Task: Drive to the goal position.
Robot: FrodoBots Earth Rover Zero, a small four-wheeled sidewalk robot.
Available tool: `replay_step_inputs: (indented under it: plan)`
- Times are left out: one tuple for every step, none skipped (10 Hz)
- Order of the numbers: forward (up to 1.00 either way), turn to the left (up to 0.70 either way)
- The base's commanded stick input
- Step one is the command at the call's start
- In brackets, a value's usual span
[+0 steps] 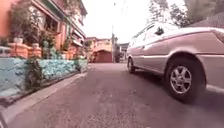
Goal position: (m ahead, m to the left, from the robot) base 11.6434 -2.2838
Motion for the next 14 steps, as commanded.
replay_step_inputs:
  plan:
    - [0.70, 0.00]
    - [0.70, 0.00]
    - [0.70, 0.00]
    - [0.70, 0.00]
    - [0.70, 0.00]
    - [0.70, 0.00]
    - [0.70, 0.00]
    - [0.70, 0.00]
    - [0.70, 0.00]
    - [0.70, 0.00]
    - [0.70, 0.00]
    - [0.70, 0.00]
    - [0.70, 0.00]
    - [0.70, 0.00]
